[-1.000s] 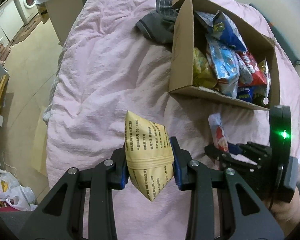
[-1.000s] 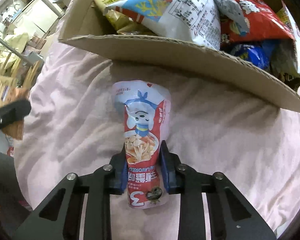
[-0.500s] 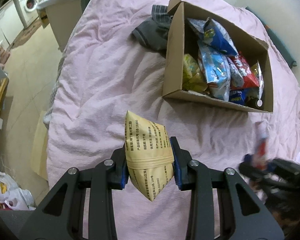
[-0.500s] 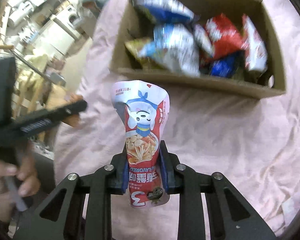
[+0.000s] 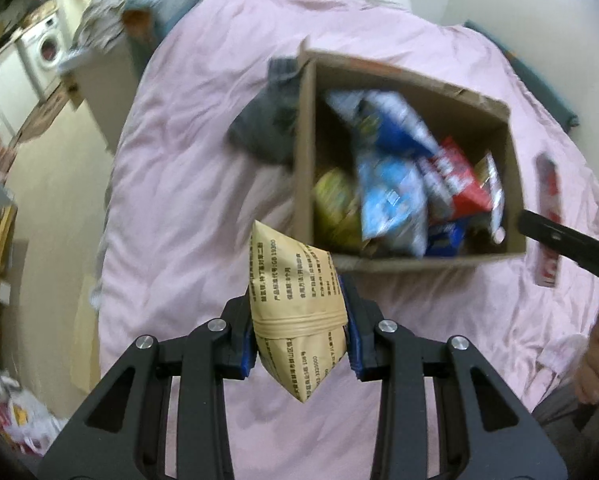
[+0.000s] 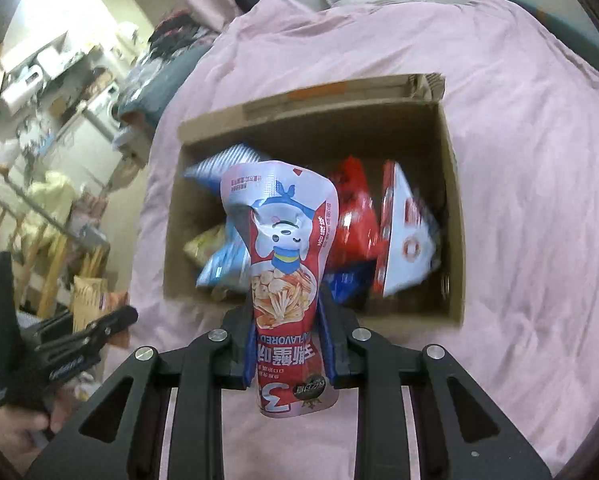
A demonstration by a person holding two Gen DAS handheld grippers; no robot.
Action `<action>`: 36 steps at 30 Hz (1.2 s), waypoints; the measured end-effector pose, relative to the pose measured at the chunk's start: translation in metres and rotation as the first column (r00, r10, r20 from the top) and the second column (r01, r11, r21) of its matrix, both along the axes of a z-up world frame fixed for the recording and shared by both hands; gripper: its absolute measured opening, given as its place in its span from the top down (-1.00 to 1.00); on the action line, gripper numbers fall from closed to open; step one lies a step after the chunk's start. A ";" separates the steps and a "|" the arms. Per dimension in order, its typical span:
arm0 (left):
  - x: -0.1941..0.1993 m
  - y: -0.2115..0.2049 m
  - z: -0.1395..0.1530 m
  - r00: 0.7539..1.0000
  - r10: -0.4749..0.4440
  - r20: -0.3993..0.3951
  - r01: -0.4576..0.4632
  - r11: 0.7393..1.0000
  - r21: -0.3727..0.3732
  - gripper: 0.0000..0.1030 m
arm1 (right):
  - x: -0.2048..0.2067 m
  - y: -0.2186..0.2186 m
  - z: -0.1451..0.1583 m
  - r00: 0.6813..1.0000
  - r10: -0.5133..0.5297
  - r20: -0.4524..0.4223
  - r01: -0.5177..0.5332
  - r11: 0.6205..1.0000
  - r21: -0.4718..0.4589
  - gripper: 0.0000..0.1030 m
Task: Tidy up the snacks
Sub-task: 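Lower both snacks into the cardboard box and open both grippers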
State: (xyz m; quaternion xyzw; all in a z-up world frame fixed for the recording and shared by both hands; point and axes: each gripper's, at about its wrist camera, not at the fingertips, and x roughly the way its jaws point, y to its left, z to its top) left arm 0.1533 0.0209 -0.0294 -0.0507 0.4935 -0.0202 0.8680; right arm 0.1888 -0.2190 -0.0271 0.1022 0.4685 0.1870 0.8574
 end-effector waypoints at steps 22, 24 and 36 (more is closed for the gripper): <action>0.104 -0.079 0.007 0.991 -0.100 0.093 0.084 0.983 0.164 0.36 | 0.051 -0.014 -0.033 0.993 -0.085 -0.079 0.094 0.987 0.129 0.47; 0.106 -0.081 0.007 0.990 -0.099 0.102 0.079 0.979 0.188 0.36 | 0.053 -0.011 -0.035 0.993 -0.082 -0.086 0.092 0.989 0.116 0.47; 0.114 -0.081 0.016 0.992 -0.056 0.114 0.033 0.980 0.194 -0.52 | 0.060 -0.017 -0.036 0.991 -0.098 -0.092 0.111 0.982 0.153 0.35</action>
